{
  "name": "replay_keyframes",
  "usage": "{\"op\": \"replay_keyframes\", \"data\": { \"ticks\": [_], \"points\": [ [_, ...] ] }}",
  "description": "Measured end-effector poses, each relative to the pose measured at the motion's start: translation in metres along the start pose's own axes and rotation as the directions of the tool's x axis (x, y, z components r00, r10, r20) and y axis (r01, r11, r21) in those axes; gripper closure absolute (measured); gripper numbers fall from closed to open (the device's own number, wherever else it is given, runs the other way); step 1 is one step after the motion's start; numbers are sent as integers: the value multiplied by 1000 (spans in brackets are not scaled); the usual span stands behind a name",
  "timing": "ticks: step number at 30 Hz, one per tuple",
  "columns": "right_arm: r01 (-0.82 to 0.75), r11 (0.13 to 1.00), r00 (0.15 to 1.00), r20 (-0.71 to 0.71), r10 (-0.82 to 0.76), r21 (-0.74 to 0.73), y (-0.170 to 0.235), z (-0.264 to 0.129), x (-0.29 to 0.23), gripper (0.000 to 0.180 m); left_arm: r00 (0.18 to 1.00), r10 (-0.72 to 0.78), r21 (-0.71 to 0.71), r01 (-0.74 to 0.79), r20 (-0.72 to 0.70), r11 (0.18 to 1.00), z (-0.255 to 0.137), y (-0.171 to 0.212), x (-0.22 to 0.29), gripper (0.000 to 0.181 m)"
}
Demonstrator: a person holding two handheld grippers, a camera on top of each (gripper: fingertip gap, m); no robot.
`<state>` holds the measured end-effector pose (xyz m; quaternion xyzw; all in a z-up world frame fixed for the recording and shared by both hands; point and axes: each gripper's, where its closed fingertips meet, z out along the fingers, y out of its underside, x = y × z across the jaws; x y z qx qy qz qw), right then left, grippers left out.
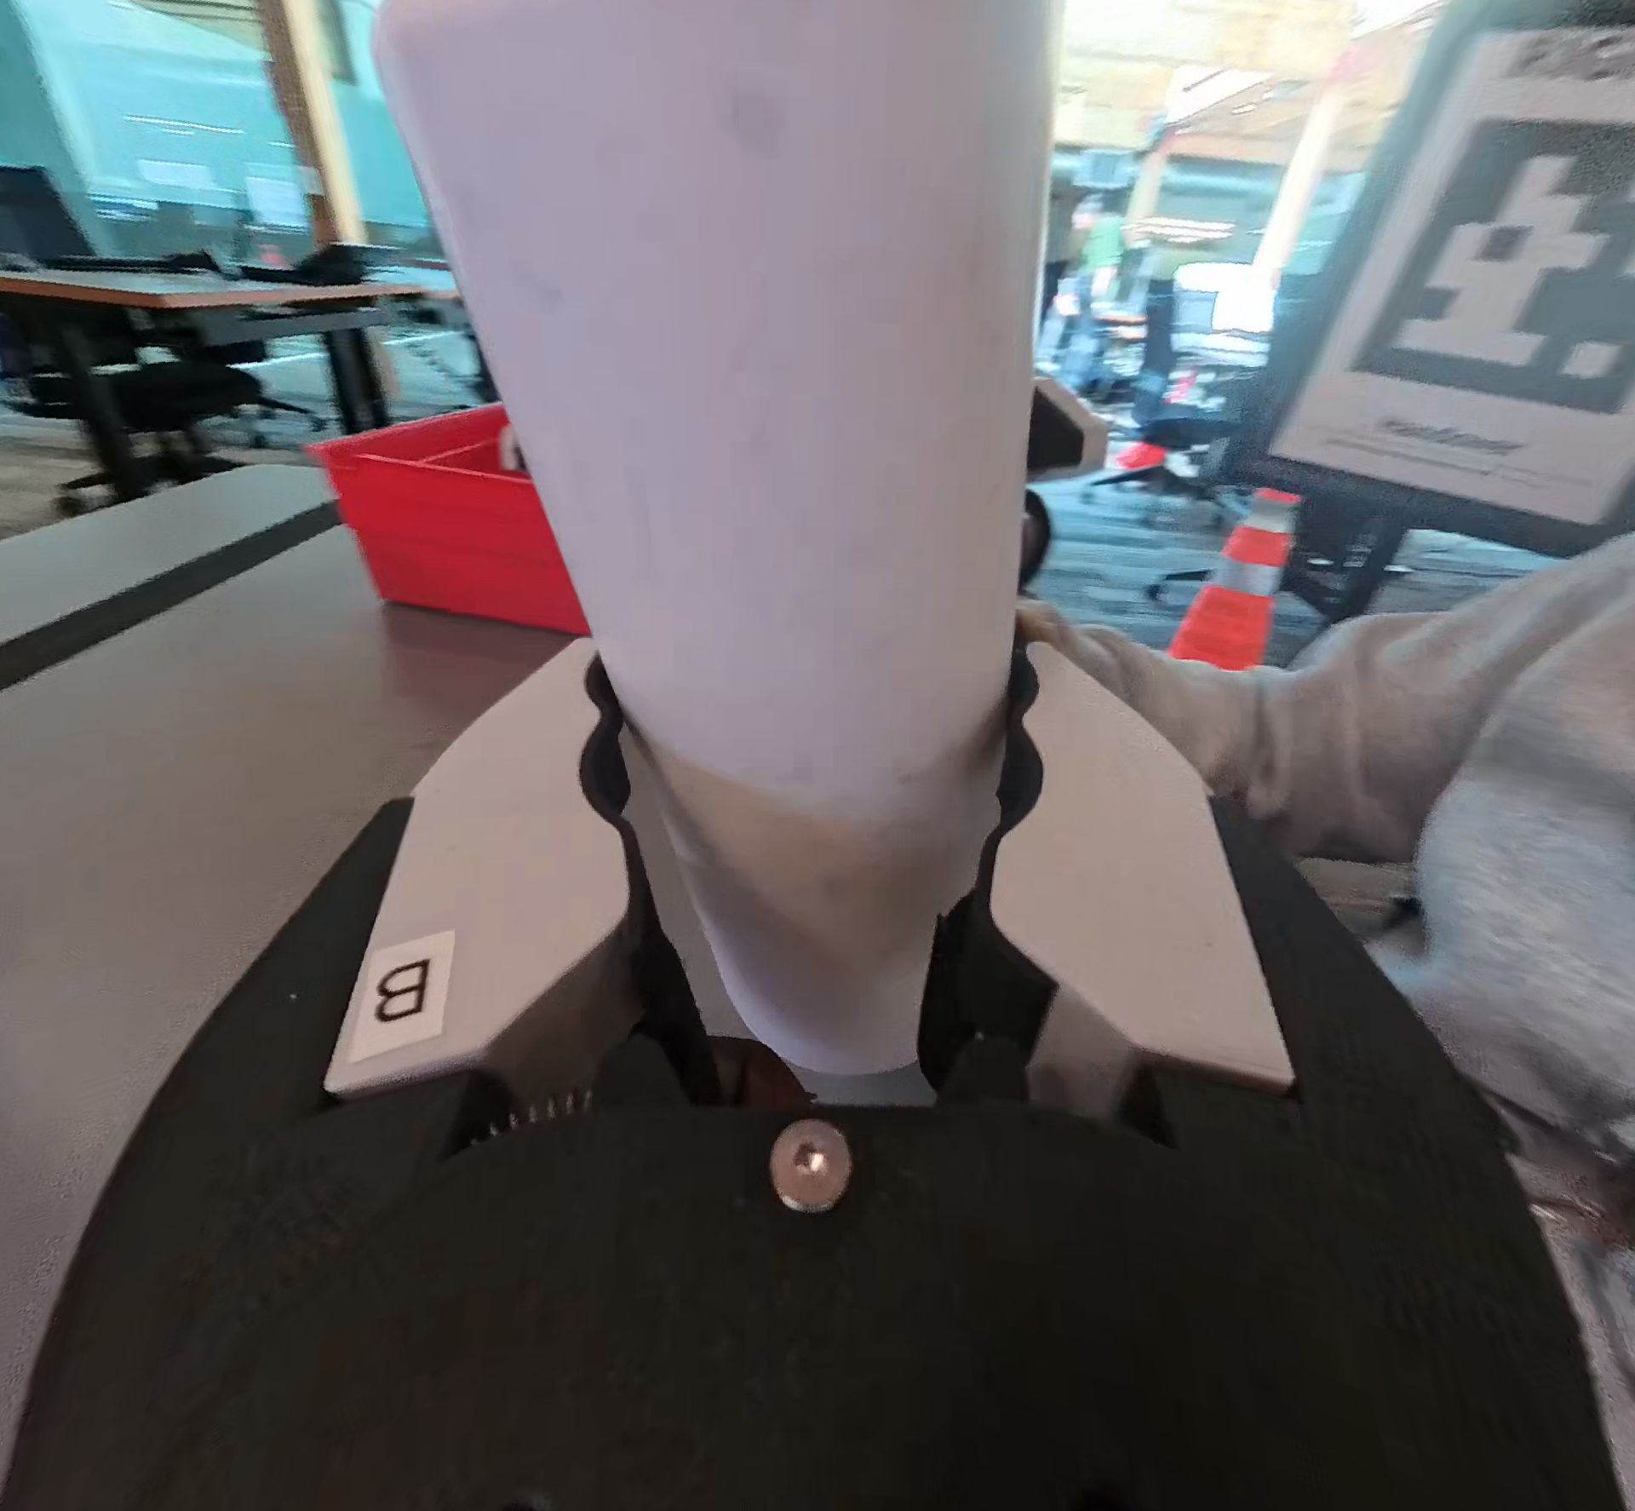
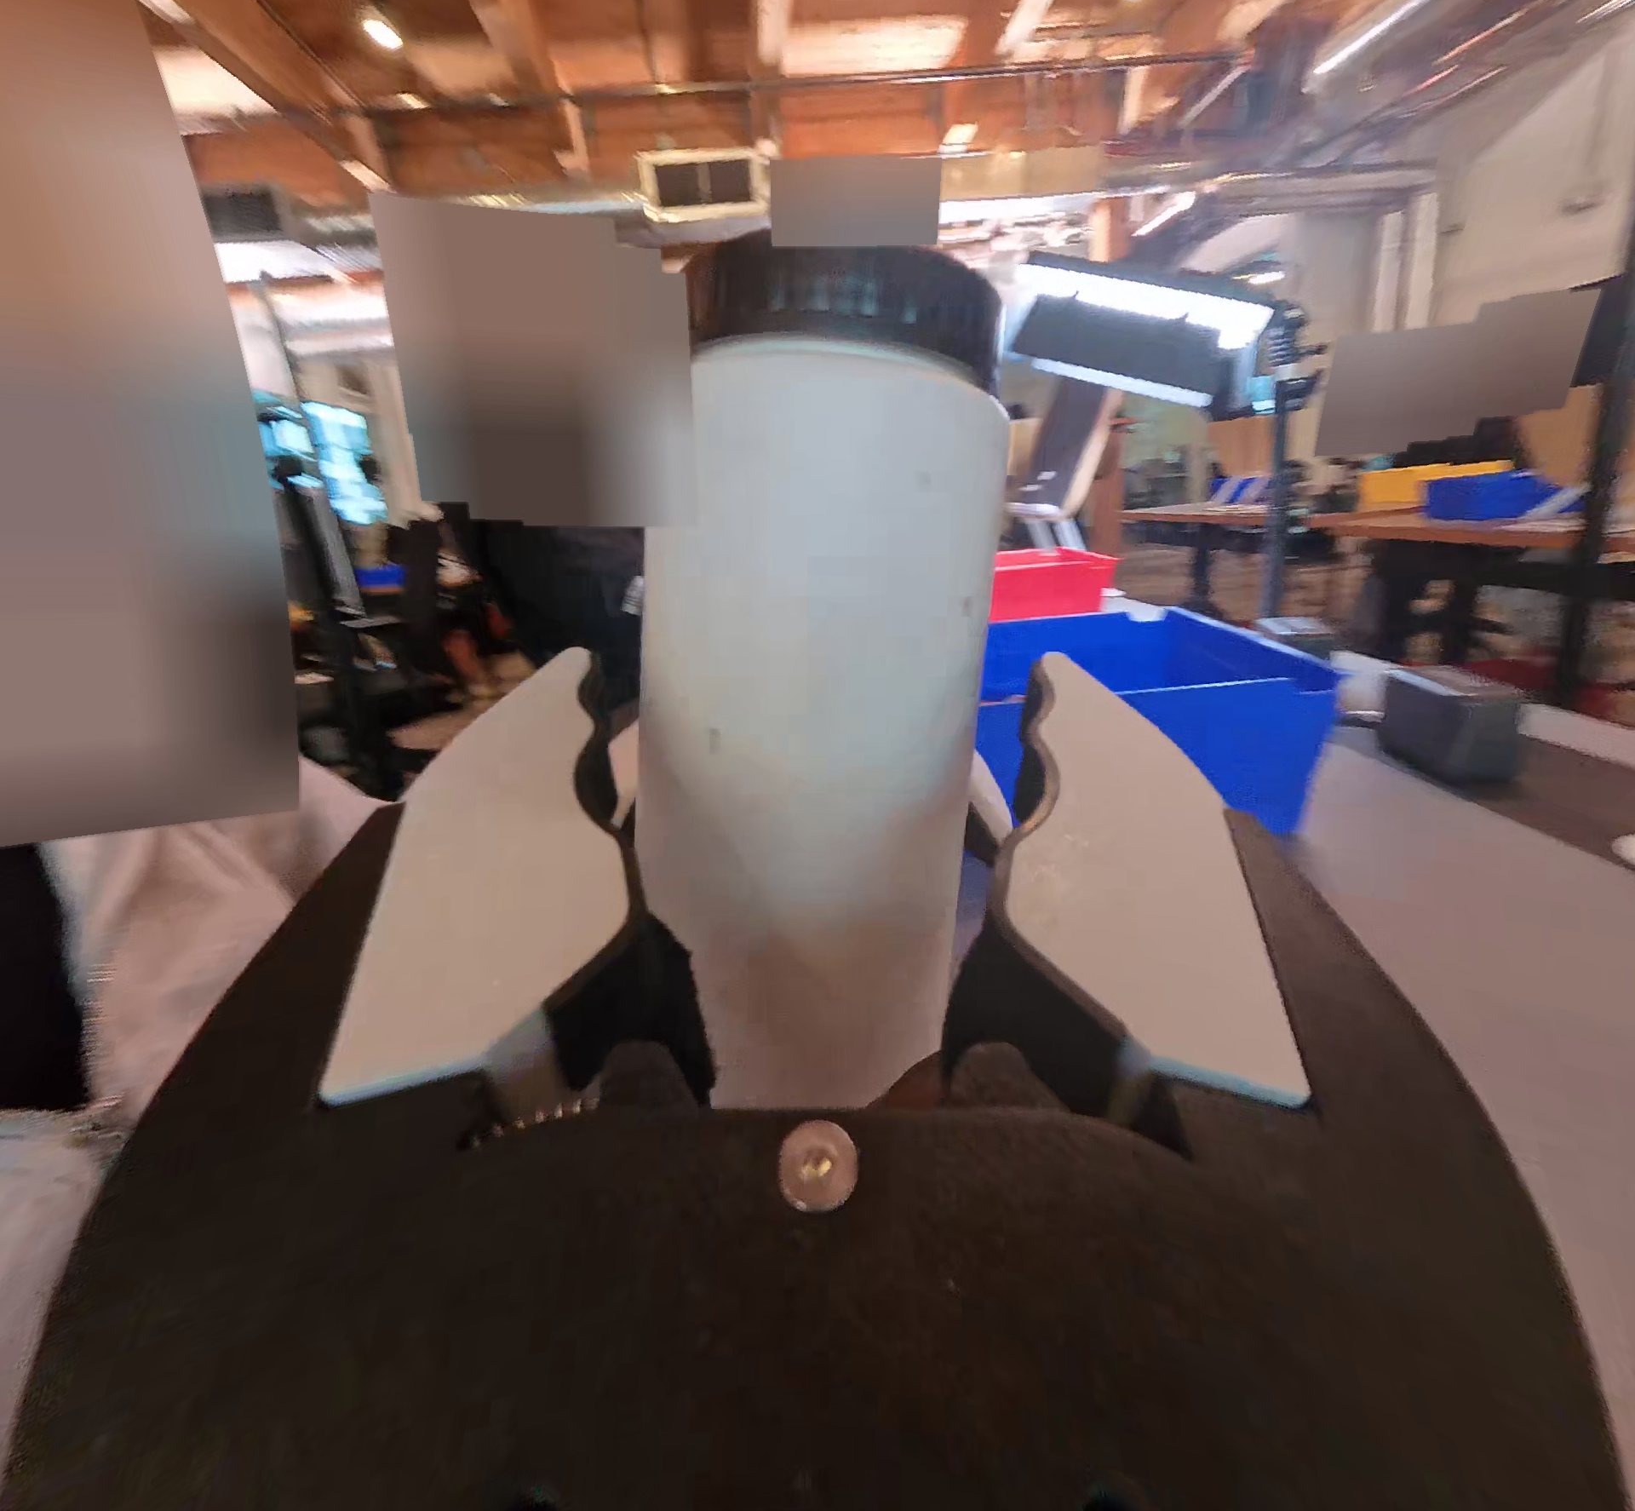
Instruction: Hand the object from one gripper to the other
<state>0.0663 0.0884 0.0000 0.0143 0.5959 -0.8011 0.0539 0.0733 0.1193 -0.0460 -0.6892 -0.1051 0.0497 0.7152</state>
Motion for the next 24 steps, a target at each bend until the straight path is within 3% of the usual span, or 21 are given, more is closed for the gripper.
{"op": "replay_keyframes", "data": {
  "ticks": [3,6,12,17,21,24],
  "points": [
    [-145,989,977,156,142,4,-5,-3,-14,82,967,-107,-25,104,-232,994,-2,1,29,98],
    [-227,972,931,280,234,-58,0,-2,-30,81,910,-177,-64,165,-374,984,-3,3,49,98],
    [-212,961,891,368,264,-176,15,1,-50,92,900,-195,-141,150,-389,978,0,15,55,97],
    [-31,991,984,169,53,-129,15,3,-24,92,976,-139,-50,132,-166,990,5,7,21,91],
    [123,989,992,-24,-126,-85,10,3,-3,92,994,85,-83,-80,62,993,7,14,-1,85],
    [144,988,984,-96,-149,-57,8,3,5,92,957,221,-144,-196,190,970,9,20,-15,88]
  ]
}}
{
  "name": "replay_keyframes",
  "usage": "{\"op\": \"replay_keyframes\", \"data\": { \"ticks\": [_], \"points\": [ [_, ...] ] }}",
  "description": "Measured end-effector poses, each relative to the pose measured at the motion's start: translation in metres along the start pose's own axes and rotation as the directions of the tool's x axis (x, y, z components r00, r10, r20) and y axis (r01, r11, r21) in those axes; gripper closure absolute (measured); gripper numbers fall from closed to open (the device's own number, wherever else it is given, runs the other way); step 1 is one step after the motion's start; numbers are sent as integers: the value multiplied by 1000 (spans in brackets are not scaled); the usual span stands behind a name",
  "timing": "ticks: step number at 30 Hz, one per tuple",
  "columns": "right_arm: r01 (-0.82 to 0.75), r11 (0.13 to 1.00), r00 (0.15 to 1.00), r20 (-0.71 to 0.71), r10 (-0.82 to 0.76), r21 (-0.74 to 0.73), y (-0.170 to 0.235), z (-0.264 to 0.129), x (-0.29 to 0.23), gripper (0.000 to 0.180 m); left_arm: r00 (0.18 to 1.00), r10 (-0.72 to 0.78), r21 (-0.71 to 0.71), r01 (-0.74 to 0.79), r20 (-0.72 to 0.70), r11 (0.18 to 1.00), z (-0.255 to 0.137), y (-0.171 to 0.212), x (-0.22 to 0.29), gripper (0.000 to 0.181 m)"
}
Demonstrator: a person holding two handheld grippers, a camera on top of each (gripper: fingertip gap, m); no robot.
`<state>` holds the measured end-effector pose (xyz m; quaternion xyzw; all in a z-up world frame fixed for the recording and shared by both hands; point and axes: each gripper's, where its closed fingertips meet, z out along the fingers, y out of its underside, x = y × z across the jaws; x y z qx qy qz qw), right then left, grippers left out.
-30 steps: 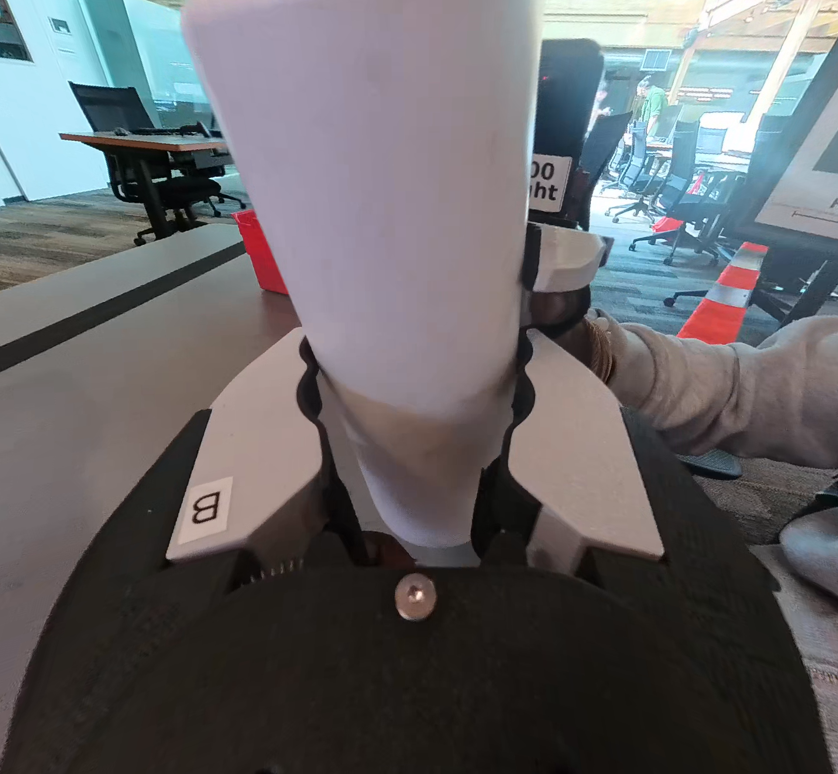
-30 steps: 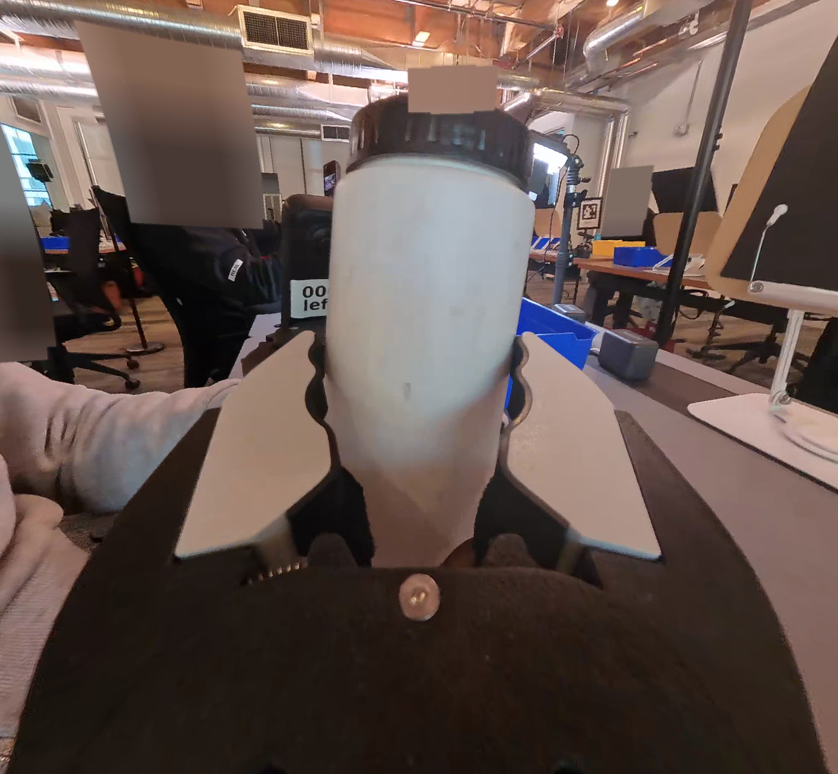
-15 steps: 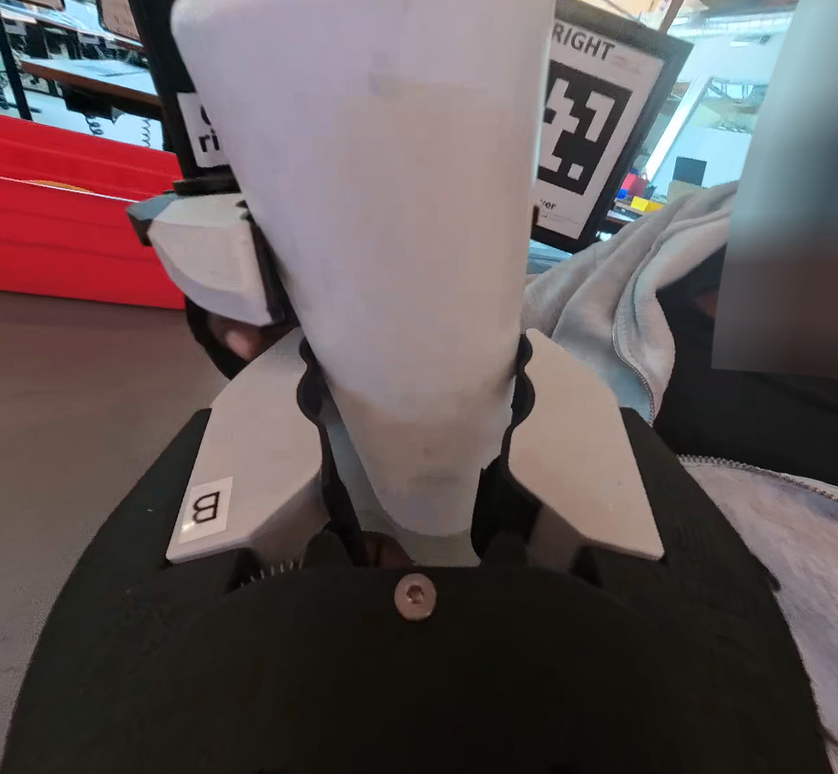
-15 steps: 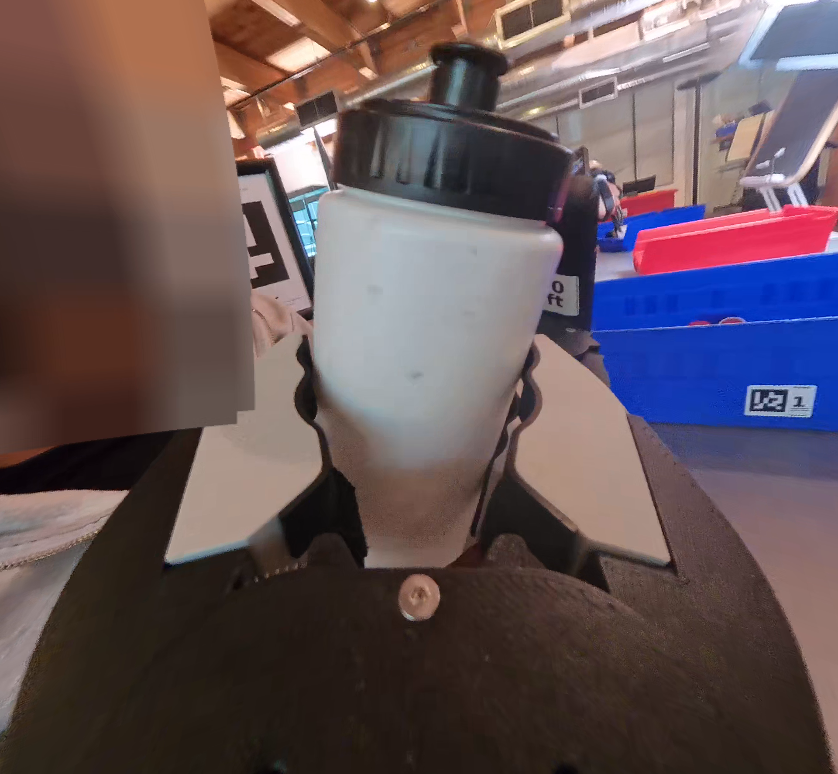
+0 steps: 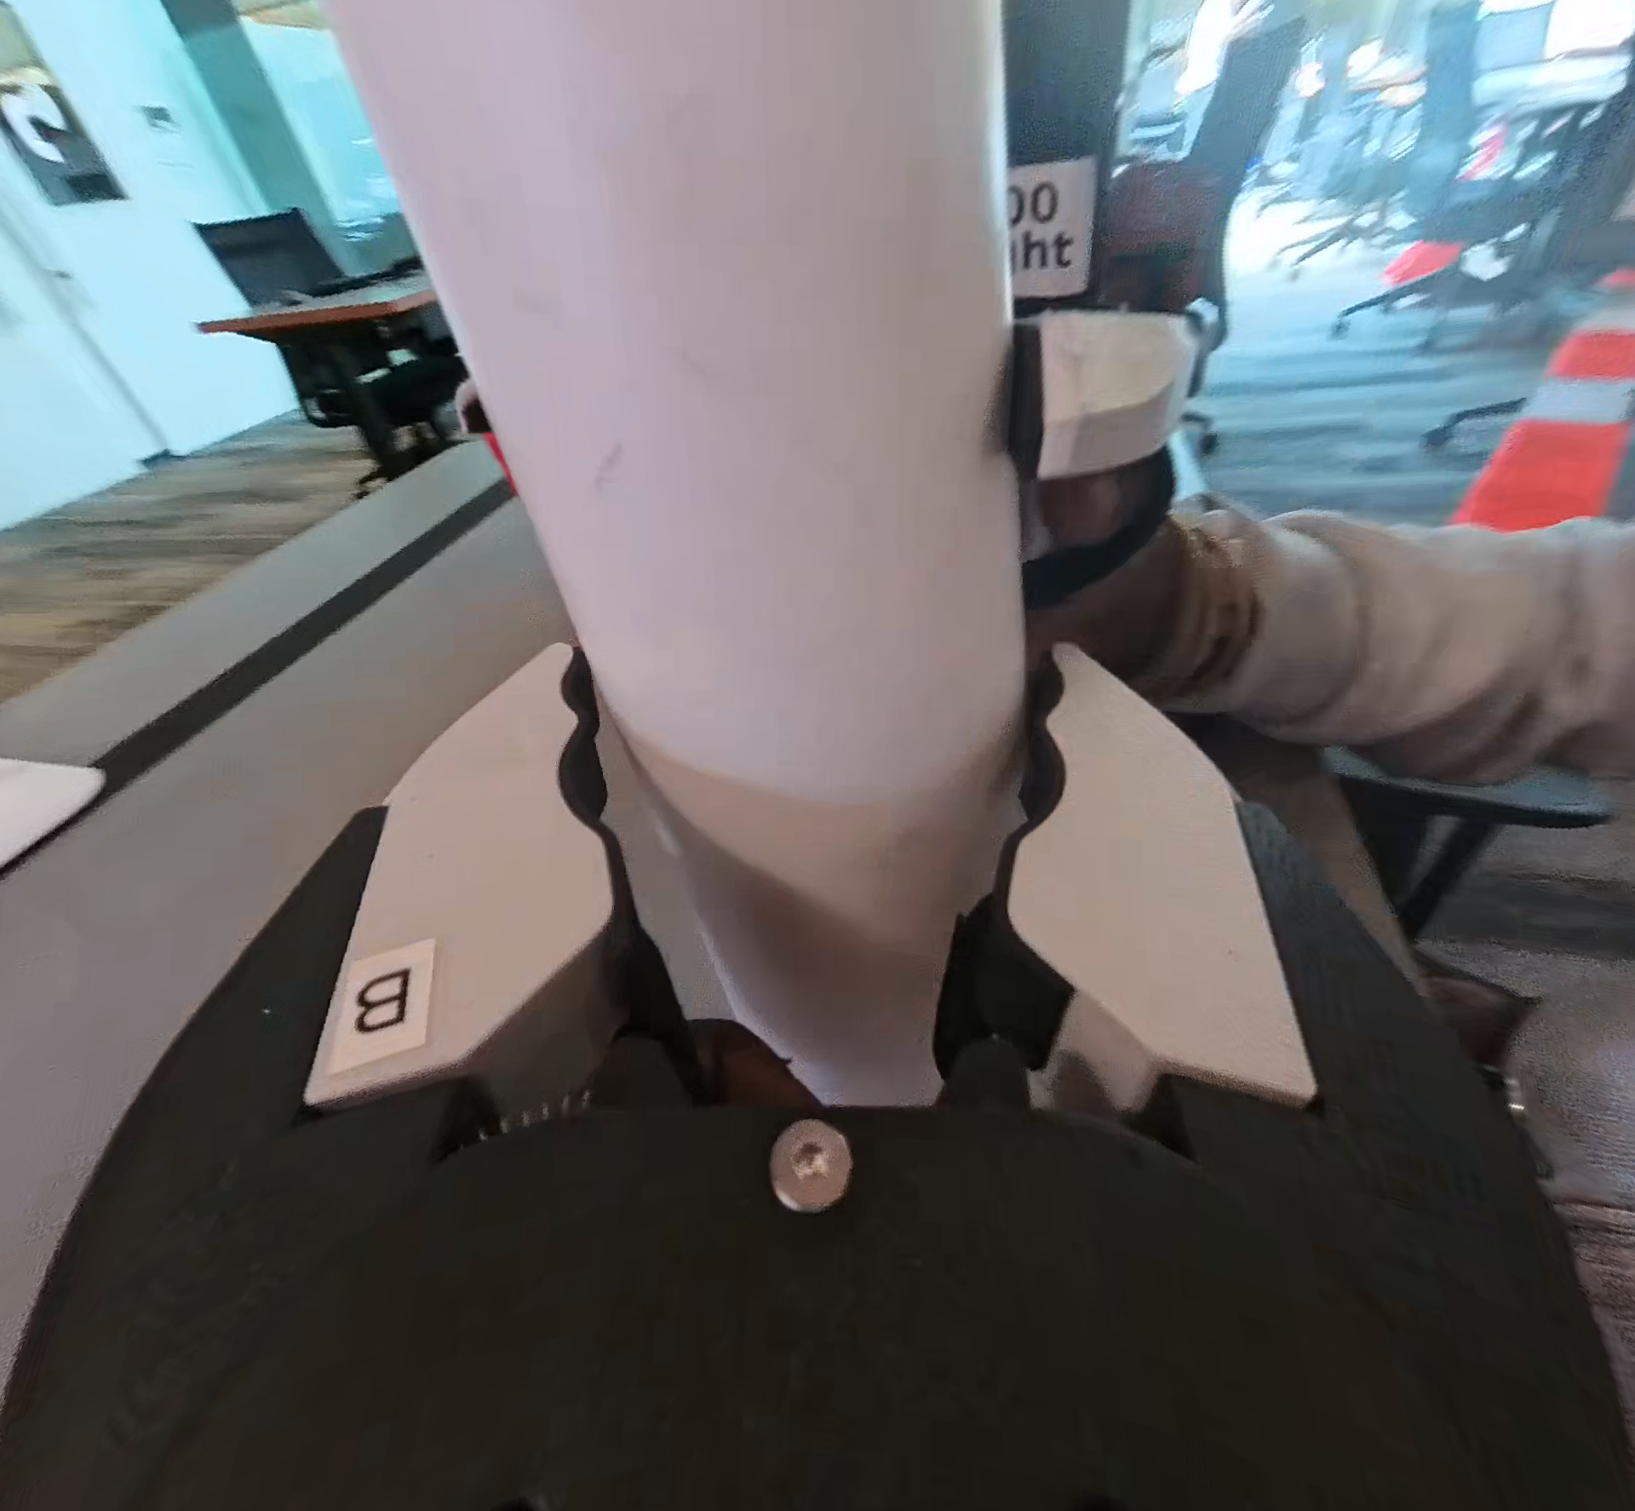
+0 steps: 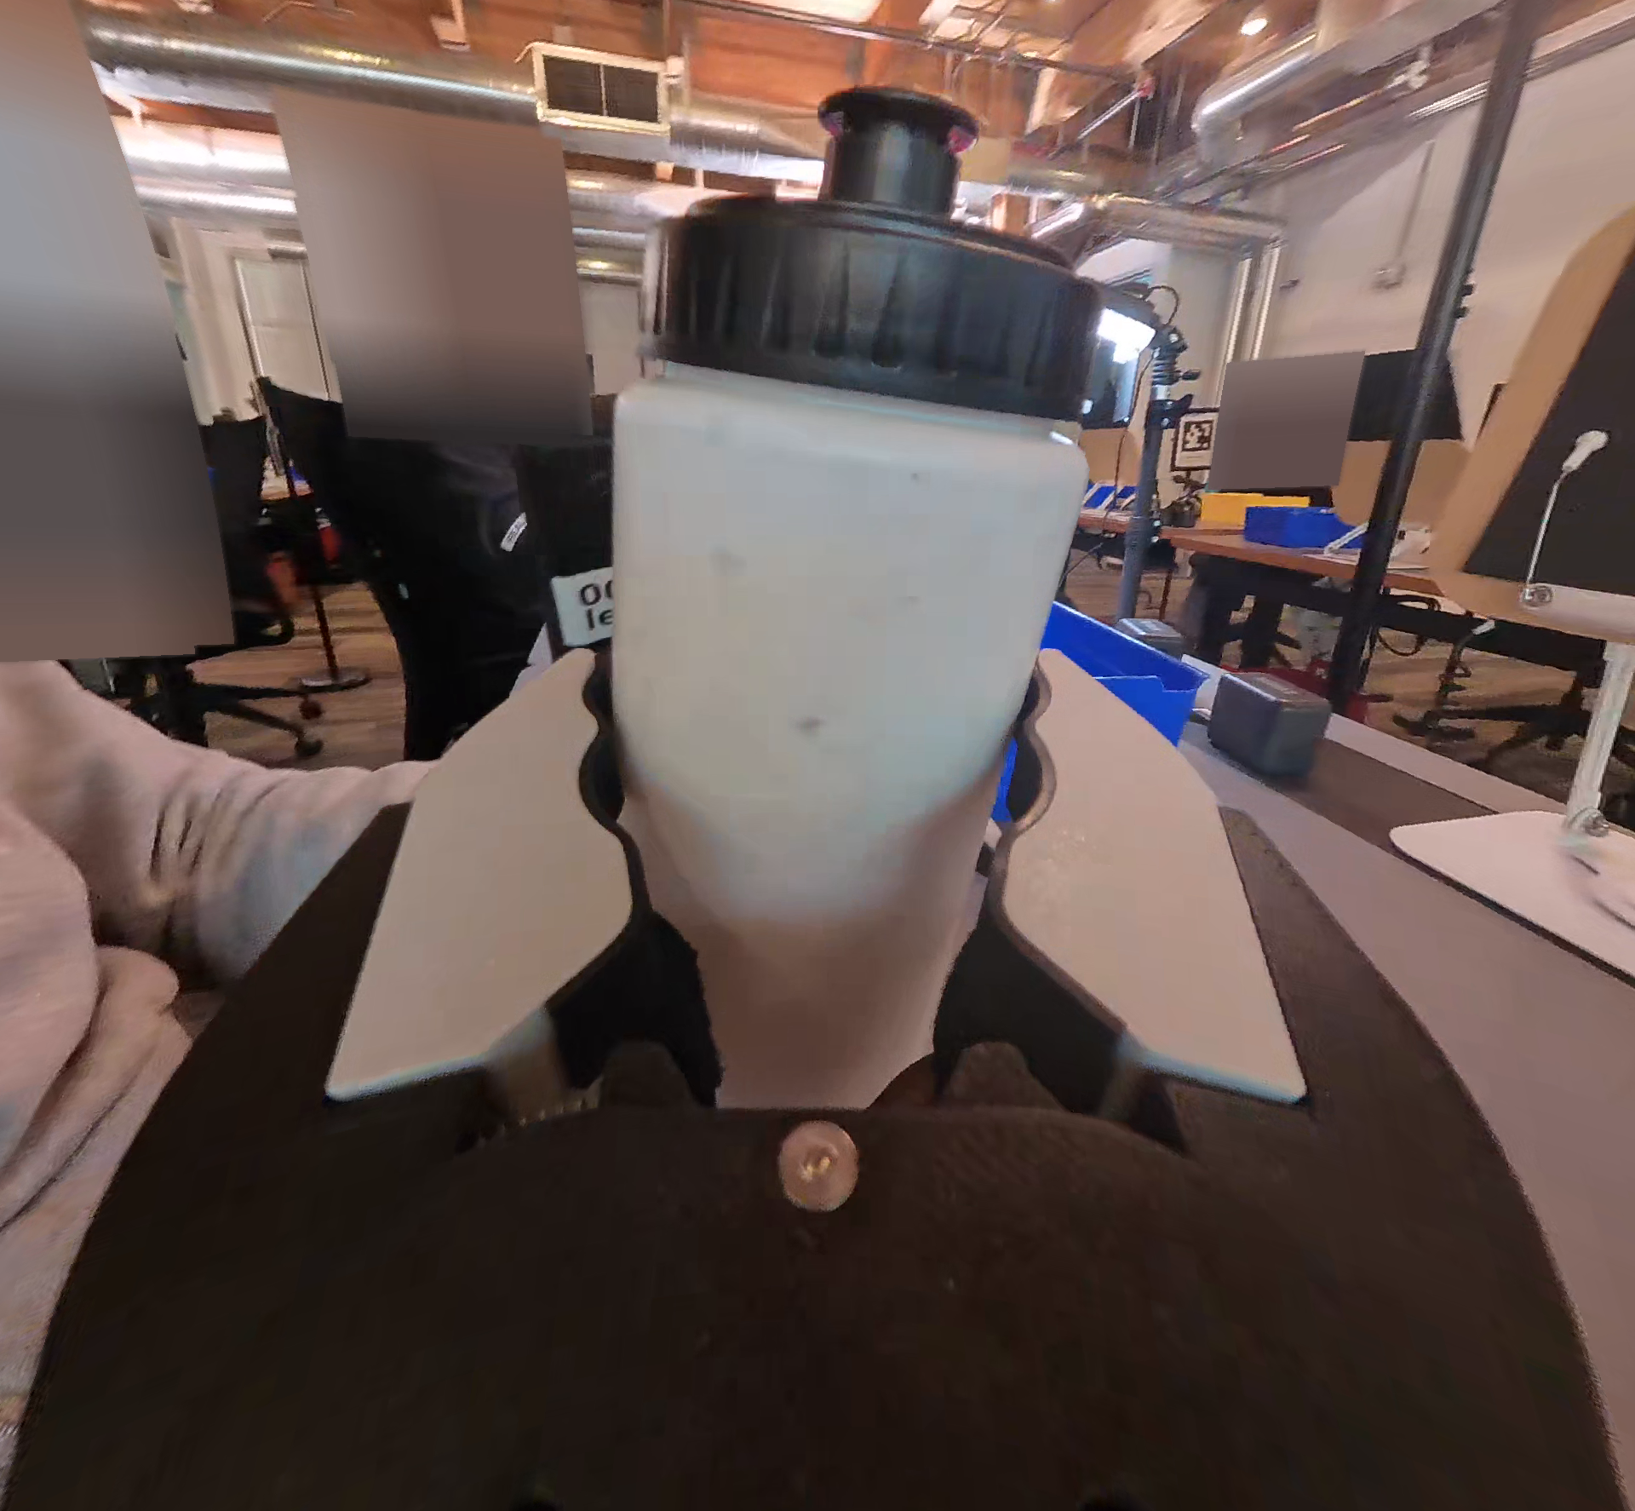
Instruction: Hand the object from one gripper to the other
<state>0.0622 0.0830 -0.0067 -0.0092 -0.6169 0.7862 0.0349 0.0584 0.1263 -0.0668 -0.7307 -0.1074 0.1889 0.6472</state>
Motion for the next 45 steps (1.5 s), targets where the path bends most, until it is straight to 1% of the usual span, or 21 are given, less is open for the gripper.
{"op": "replay_keyframes", "data": {
  "ticks": [1,4,6,8,10,14,16,17,19,20,22,24,26,28,30,33,35,38,41,43,45],
  "points": [
    [-6,1000,1000,-9,6,7,0,1,1,92,1000,12,-5,-12,9,1000,1,1,0,89],
    [-7,1000,1000,-30,7,-15,5,2,4,92,1000,-30,-33,30,-1,999,2,6,-1,91],
    [-24,1000,1000,-18,24,-8,4,2,3,92,999,-42,-12,42,-32,999,-1,3,2,91],
    [-89,995,994,68,87,35,-5,-1,-4,92,991,-80,24,83,-109,996,-4,-4,10,92],
    [-187,980,973,152,175,65,-14,-5,-9,80,972,-113,70,130,-207,989,-8,-14,21,92],
    [-339,940,891,327,314,21,-16,-8,-24,74,874,-192,82,254,-447,964,-19,-25,49,92],
    [-357,933,848,401,346,-51,-9,-5,-40,74,819,-226,63,303,-528,951,-23,-28,58,92],
    [-346,934,831,433,350,-90,-4,-4,-48,81,800,-240,49,318,-549,947,-23,-27,61,92],
    [-289,951,833,461,306,-110,0,-3,-57,89,788,-253,34,327,-561,944,-24,-26,63,92],
    [-267,958,843,456,284,-104,0,-4,-57,90,788,-255,34,329,-561,944,-24,-26,62,91],
    [-245,964,863,429,267,-107,0,-4,-53,90,796,-284,32,355,-534,934,-21,-27,56,92],
    [-195,977,911,353,215,-91,3,-1,-43,91,845,-284,60,346,-453,936,-18,-25,43,94],
    [-121,988,956,259,141,-94,8,1,-32,91,902,-253,97,304,-350,948,-16,-25,28,93],
    [-58,995,984,164,71,-82,8,3,-21,91,960,-174,118,203,-218,972,-14,-23,15,91],
    [-20,998,997,74,24,-55,5,2,-10,91,994,-71,109,80,-80,991,-12,-19,4,88],
    [17,999,999,-43,-19,-45,5,1,4,91,995,54,56,-59,78,997,-7,-11,-7,86],
    [27,998,997,-77,-32,-55,8,2,7,91,983,114,9,-116,142,993,-3,-5,-12,85],
    [55,995,992,-110,-64,-87,15,6,9,91,969,161,-57,-152,189,987,0,4,-16,87],
    [72,993,990,-117,-84,-98,17,6,9,91,973,144,-40,-139,182,989,-1,3,-15,89],
    [31,997,995,-88,-37,-64,13,6,7,91,985,102,-5,-102,142,995,-3,-1,-12,91],
    [-43,999,999,2,43,-8,4,4,-1,93,998,27,42,-29,51,999,-4,-6,-4,91]
  ]
}}
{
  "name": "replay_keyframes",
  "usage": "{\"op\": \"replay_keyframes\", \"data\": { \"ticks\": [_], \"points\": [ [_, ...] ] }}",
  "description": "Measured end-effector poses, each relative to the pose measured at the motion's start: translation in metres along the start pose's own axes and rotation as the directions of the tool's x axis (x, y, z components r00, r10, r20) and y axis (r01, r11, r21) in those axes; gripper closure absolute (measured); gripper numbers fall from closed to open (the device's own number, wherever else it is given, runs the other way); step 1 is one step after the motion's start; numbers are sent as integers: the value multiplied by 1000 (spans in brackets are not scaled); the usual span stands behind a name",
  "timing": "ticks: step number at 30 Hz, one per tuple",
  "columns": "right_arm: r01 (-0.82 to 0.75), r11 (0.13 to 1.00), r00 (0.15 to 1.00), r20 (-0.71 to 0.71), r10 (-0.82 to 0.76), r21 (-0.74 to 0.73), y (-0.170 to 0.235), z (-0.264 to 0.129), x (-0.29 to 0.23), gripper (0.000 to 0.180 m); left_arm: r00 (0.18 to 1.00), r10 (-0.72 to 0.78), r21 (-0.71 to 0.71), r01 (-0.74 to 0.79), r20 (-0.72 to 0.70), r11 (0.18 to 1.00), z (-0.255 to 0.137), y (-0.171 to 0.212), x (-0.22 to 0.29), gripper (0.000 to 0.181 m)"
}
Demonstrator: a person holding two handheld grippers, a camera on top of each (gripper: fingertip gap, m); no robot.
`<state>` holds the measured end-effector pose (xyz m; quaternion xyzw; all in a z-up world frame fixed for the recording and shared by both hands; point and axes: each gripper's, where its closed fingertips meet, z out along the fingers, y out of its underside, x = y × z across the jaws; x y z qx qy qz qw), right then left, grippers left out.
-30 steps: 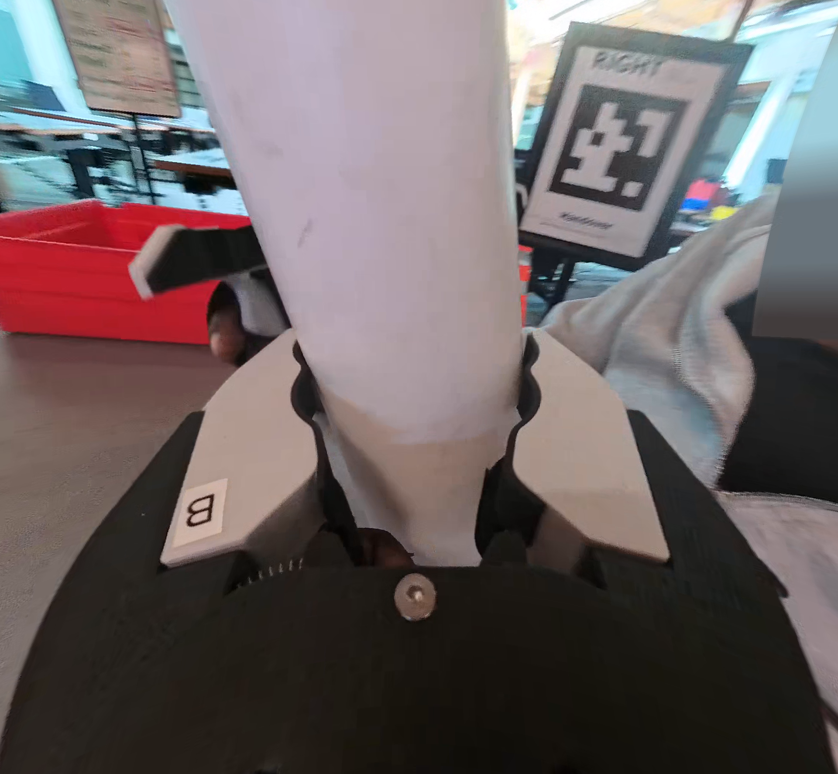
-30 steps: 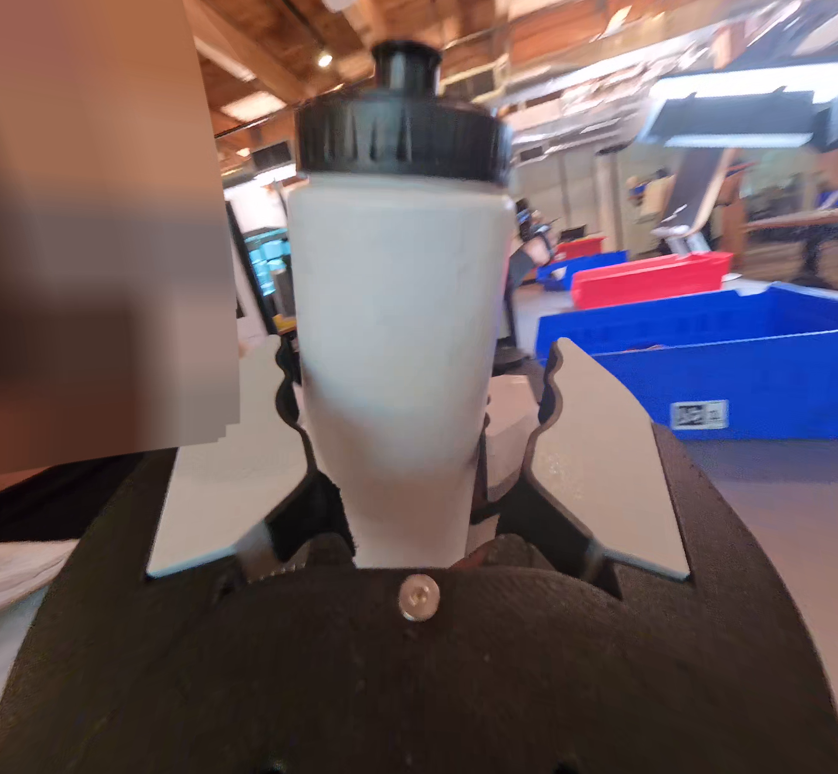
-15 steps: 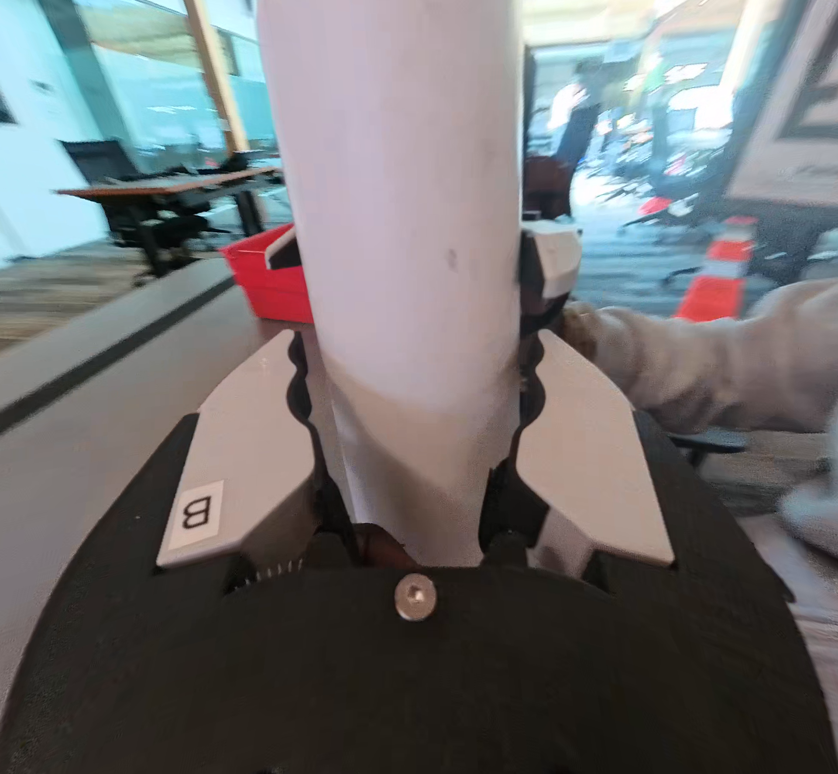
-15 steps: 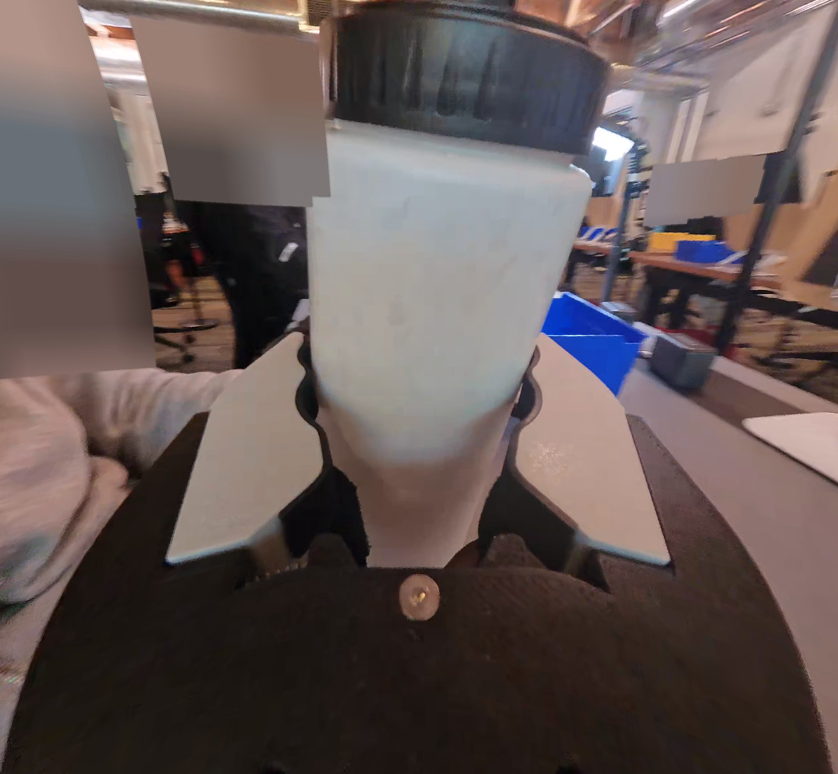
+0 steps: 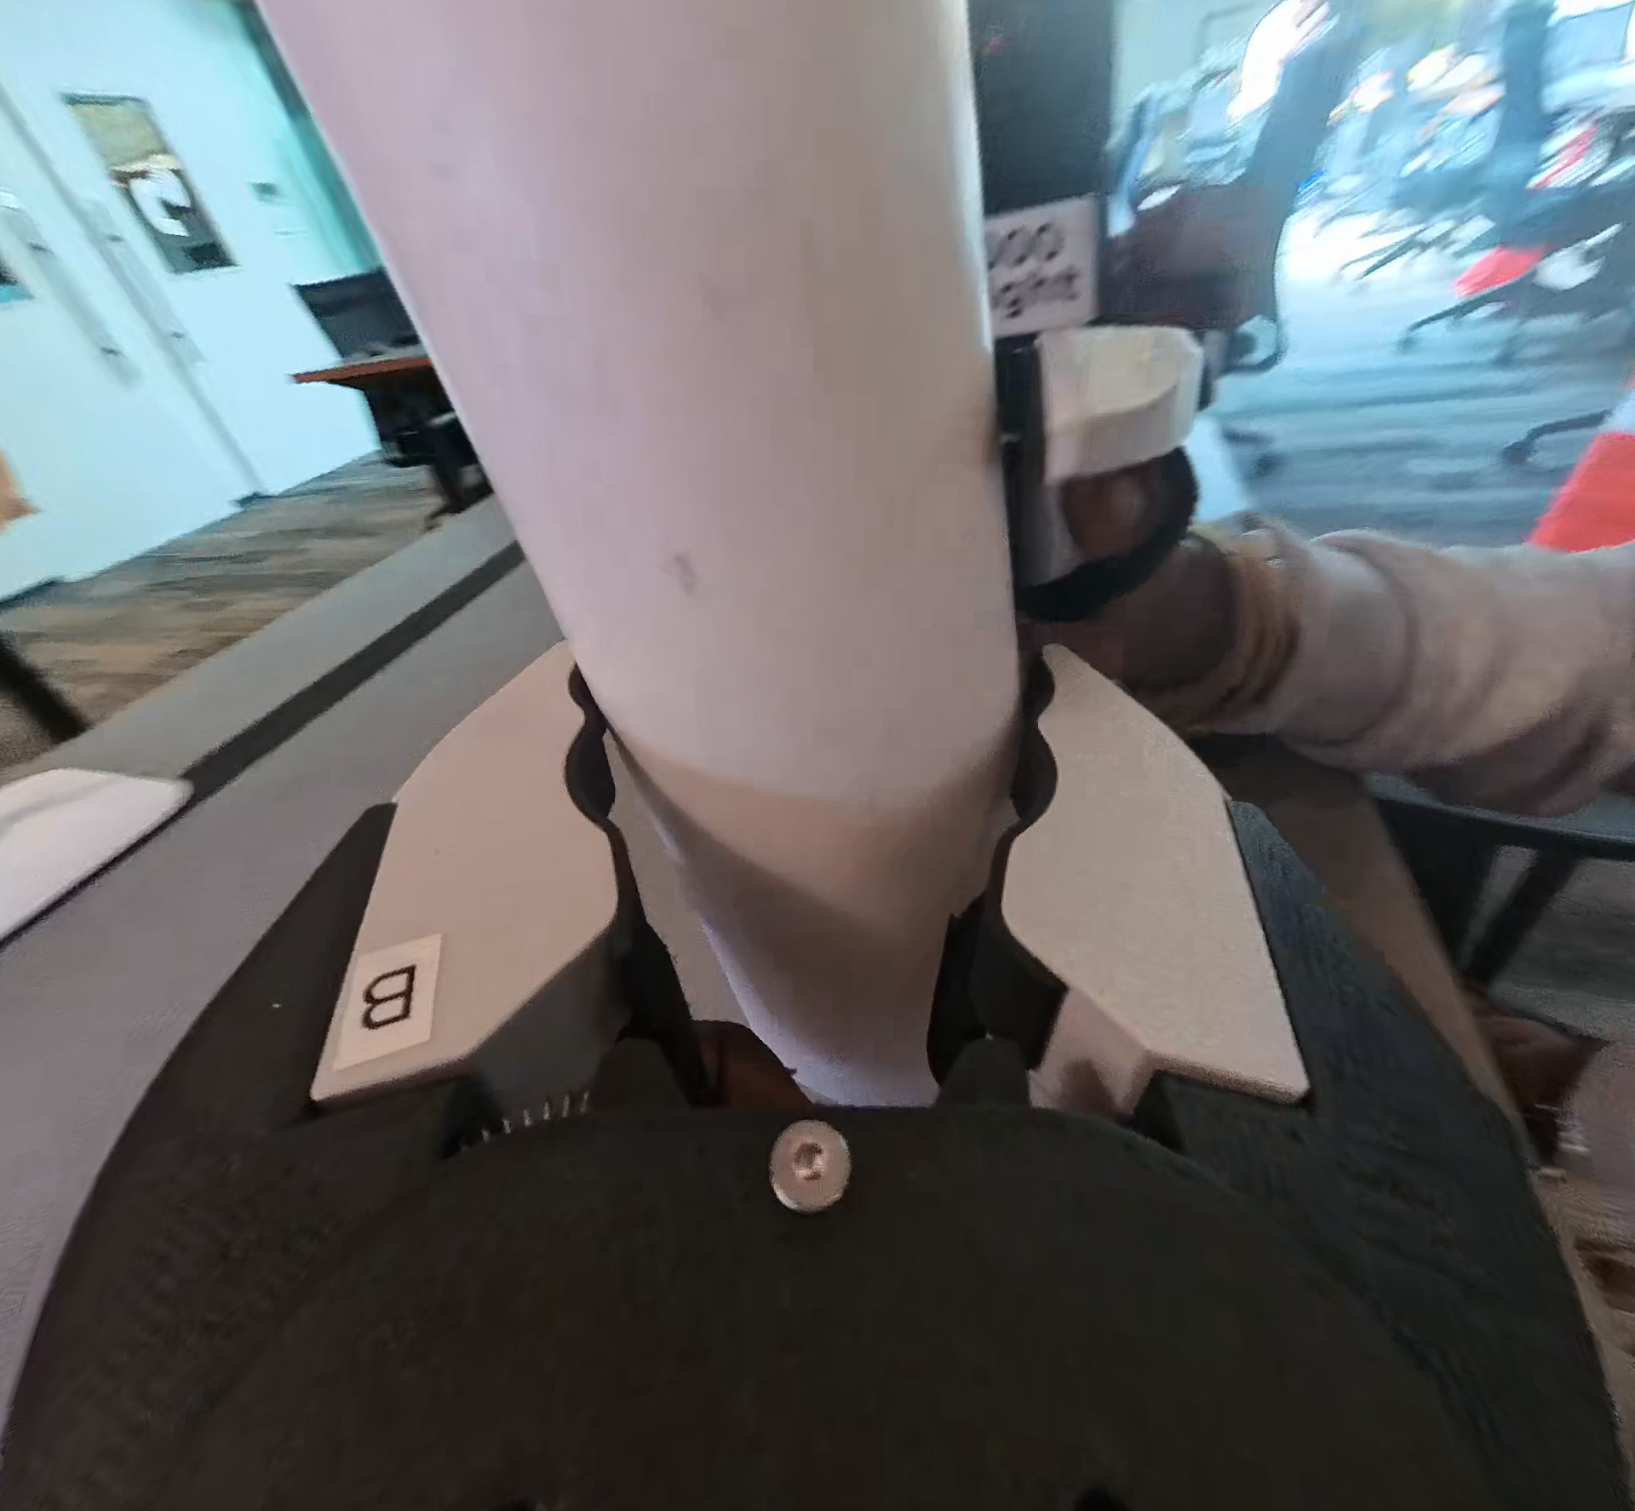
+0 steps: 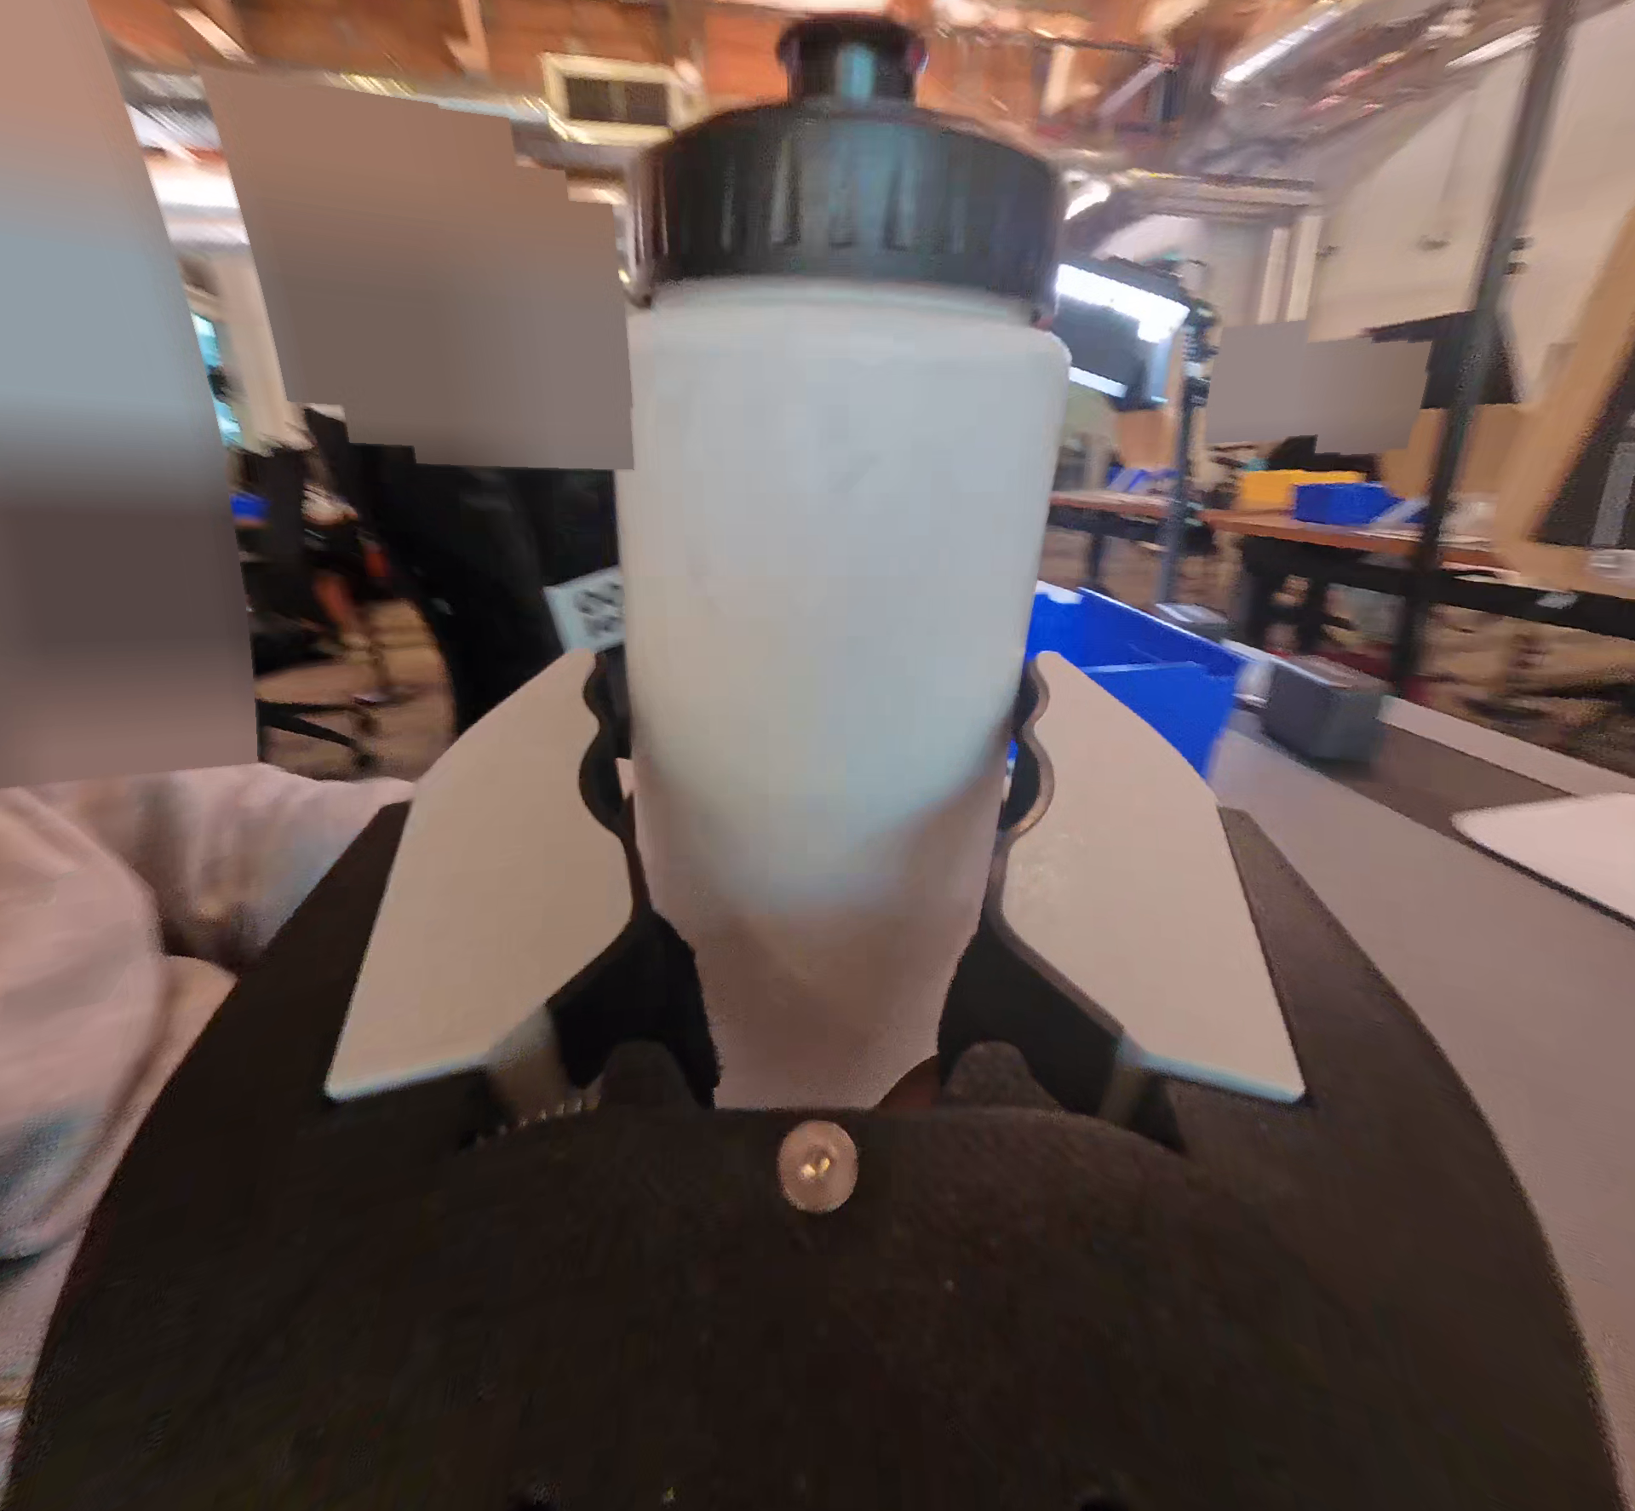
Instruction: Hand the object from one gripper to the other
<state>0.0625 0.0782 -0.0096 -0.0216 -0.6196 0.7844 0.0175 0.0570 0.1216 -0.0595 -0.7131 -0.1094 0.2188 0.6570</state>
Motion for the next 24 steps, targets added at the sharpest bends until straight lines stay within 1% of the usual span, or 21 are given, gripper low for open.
{"op": "replay_keyframes", "data": {
  "ticks": [3,6,8,9,10,11,14,16,18,20,22,24],
  "points": [
    [-104,994,988,123,98,39,-8,-2,-10,78,978,-107,62,120,-177,991,-3,-11,18,91],
    [-153,988,963,224,151,-7,-4,-2,-21,71,907,-183,55,220,-379,974,-10,-17,42,91],
    [-201,979,925,322,203,-40,-3,-3,-36,73,836,-234,13,277,-497,961,-15,-18,56,91],
    [-220,974,901,372,225,-57,-3,-4,-44,76,808,-255,-9,295,-532,955,-16,-17,61,91],
    [-226,972,878,416,235,-73,-3,-5,-51,85,794,-263,-18,303,-549,953,-17,-16,64,91],
    [-224,971,870,434,236,-79,-3,-6,-54,86,797,-257,-14,298,-546,955,-17,-16,63,91],
    [-204,974,880,418,227,-99,-1,-6,-52,88,802,-277,-16,317,-529,948,-16,-18,59,91],
    [-148,986,924,344,164,-75,0,-4,-43,89,850,-280,1,314,-445,950,-10,-14,46,93],
    [-47,995,973,221,64,-83,6,-1,-29,89,913,-231,16,250,-335,968,-6,-10,33,87],
    [29,997,993,115,-20,-78,7,1,-17,90,965,-152,9,158,-215,987,-1,-4,22,85],
    [68,996,997,36,-66,-57,5,1,-9,90,994,-45,-15,43,-100,999,3,3,13,84],
    [85,995,996,-14,-86,-45,4,1,-3,90,999,43,-44,-44,-6,998,6,8,5,85]
  ]
}}
